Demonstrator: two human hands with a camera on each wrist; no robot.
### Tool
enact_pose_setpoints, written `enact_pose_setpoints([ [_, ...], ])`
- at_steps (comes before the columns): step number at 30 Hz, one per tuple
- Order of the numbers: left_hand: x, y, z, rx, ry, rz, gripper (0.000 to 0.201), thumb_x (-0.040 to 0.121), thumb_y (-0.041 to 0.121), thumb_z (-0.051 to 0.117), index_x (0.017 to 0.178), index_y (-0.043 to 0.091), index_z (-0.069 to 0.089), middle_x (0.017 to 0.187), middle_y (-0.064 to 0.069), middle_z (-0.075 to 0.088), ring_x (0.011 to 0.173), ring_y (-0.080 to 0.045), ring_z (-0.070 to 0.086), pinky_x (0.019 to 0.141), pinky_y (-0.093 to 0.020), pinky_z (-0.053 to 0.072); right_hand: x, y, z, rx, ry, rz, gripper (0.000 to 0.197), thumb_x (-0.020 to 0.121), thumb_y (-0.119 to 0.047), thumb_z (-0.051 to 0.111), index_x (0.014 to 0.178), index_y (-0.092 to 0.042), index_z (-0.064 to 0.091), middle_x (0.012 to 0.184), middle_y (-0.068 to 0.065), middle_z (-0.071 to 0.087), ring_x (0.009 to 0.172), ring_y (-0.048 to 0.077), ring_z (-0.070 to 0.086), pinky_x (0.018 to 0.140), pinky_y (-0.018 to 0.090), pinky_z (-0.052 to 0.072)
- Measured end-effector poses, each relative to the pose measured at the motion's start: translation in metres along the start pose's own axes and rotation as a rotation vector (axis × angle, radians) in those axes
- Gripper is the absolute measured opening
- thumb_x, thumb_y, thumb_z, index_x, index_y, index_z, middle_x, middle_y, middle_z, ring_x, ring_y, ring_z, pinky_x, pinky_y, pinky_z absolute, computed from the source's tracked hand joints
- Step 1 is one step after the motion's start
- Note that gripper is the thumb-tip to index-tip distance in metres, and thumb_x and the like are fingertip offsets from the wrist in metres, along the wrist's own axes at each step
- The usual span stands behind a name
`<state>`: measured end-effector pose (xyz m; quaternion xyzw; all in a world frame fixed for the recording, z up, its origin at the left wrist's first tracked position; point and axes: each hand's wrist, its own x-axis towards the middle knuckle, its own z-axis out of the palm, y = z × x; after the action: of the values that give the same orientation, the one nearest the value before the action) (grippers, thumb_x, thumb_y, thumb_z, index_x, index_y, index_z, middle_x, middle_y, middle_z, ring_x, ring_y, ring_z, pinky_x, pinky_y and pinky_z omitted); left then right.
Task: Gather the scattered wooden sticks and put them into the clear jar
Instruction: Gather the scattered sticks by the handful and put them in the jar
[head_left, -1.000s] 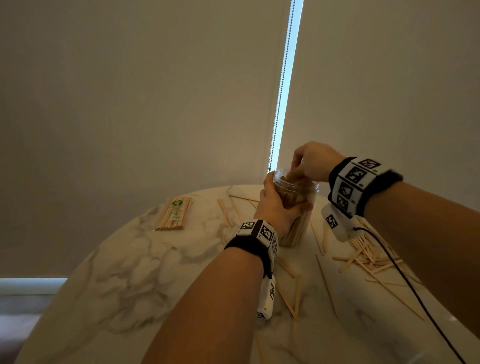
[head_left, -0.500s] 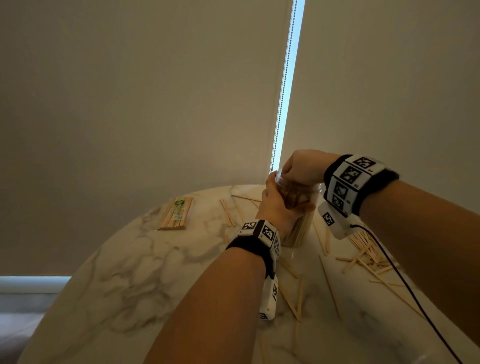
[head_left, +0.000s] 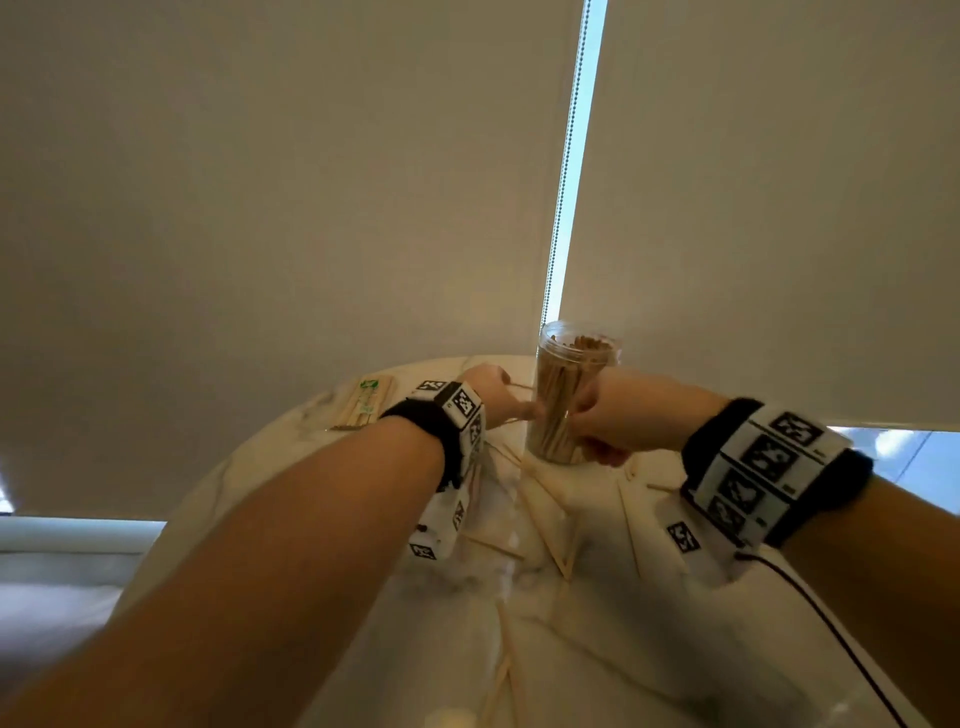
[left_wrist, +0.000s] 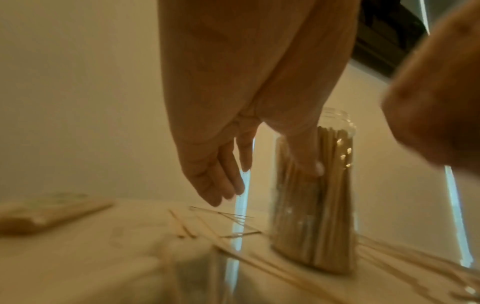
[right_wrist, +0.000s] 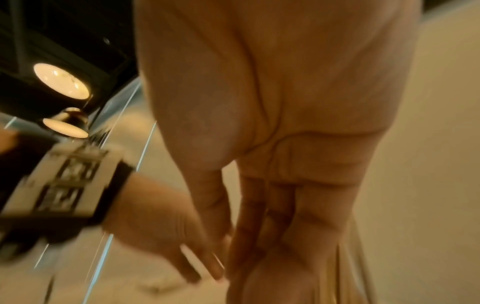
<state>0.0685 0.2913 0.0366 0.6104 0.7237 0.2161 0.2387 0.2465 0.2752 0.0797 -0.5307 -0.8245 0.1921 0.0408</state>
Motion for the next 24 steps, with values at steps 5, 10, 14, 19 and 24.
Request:
enact_pose_setpoints([
  [5,-0.038,-0.048,-0.025,0.297,-0.098,-0.199,0.037,0.088,0.045,0.073,0.086,0.008,0.069,0.085,-0.006,0.07,0.075,-0.023,0.063,0.083,-0.033,0.056,0.011,-0.004,0.06,-0.346,-0.136,-0.005,0.068,0.091,-0.072,0.044,0.099,-0.006,0.064,0.093,0.006,0.064,0.088,0.023,0.06,0.08,0.033,0.051],
  [10,-0.061,-0.07,-0.006,0.48,-0.129,-0.242,0.061,0.084,0.067,0.063,0.101,0.008,0.064,0.103,-0.011,0.069,0.101,-0.029,0.067,0.076,-0.032,0.047,0.014,-0.022,0.076,-0.418,-0.149,-0.009,0.055,0.092,-0.052,0.062,0.118,-0.003,0.062,0.109,0.01,0.064,0.099,0.026,0.062,0.077,0.03,0.049],
  [14,-0.053,-0.056,0.015,0.374,-0.054,-0.169,0.069,0.086,0.064,0.062,0.122,0.005,0.062,0.117,-0.012,0.068,0.108,-0.028,0.064,0.077,-0.03,0.045,0.017,-0.021,0.086,-0.363,-0.098,0.039,0.04,0.094,-0.032,0.065,0.123,-0.004,0.061,0.118,0.011,0.065,0.108,0.027,0.063,0.077,0.03,0.049],
  [19,-0.044,-0.046,0.032,0.382,0.002,-0.032,0.049,0.091,0.04,0.068,0.129,0.012,0.056,0.126,-0.01,0.062,0.108,-0.029,0.064,0.078,-0.03,0.046,0.014,-0.015,0.088,-0.371,-0.092,0.031,0.033,0.094,-0.028,0.063,0.116,-0.004,0.063,0.105,0.01,0.064,0.104,0.027,0.064,0.075,0.028,0.049],
  [24,-0.05,-0.043,0.035,0.435,0.023,0.023,0.036,0.092,0.016,0.063,0.127,0.009,0.054,0.125,-0.012,0.059,0.11,-0.032,0.061,0.075,-0.029,0.042,0.01,-0.014,0.091,-0.442,-0.13,0.047,0.03,0.095,-0.027,0.061,0.116,-0.006,0.065,0.094,0.006,0.056,0.092,0.025,0.061,0.077,0.031,0.05],
])
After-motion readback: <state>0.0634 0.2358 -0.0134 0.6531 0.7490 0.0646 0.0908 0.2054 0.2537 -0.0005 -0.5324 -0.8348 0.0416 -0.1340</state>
